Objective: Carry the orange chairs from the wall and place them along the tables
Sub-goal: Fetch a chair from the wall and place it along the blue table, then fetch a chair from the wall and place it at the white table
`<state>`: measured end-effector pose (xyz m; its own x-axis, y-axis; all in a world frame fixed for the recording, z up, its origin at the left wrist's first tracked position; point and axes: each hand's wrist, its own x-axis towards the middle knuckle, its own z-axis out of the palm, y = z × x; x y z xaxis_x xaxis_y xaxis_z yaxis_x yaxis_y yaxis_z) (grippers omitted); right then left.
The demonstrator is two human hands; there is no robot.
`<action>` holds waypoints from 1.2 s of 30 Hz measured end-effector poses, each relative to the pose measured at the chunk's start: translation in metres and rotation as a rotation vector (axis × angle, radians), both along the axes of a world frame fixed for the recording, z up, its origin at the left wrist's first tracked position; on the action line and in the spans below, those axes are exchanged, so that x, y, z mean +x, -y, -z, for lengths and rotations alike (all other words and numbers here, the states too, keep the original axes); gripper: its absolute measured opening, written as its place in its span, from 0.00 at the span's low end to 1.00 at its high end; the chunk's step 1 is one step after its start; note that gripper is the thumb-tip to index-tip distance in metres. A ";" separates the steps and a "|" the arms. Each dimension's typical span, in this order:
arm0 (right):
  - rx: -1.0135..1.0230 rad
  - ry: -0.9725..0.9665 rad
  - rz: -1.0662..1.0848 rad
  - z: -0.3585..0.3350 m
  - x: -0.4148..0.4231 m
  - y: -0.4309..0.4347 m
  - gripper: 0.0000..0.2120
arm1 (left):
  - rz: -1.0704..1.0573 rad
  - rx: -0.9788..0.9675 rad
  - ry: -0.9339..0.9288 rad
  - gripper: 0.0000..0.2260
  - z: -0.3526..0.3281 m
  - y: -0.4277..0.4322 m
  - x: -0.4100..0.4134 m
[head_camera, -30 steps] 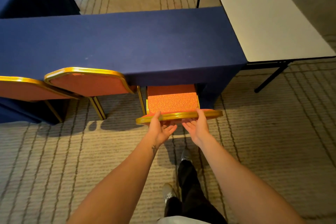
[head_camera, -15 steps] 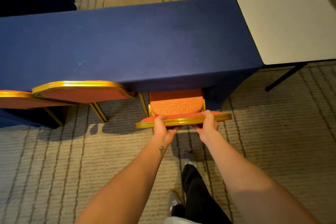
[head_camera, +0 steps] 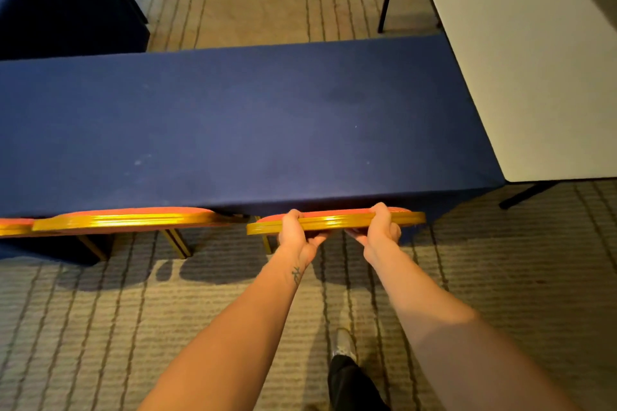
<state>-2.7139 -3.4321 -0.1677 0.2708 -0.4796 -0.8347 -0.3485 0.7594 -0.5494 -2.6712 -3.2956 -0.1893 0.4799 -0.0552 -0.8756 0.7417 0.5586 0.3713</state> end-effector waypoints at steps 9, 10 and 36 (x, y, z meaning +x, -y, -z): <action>-0.049 -0.059 -0.004 0.017 0.051 0.015 0.17 | -0.028 0.084 -0.016 0.15 0.014 0.023 0.046; -0.041 -0.064 -0.007 0.018 0.050 0.014 0.17 | -0.033 0.085 -0.026 0.14 0.016 0.024 0.044; 0.279 0.482 -1.064 -0.182 0.063 -0.298 0.22 | -0.394 0.131 0.409 0.18 -0.196 -0.293 -0.065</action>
<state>-2.6506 -3.1339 0.0146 0.7345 0.3552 -0.5782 -0.6772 0.3294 -0.6579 -2.7362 -3.0028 0.0062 0.7429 0.2924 -0.6022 0.2688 0.6936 0.6683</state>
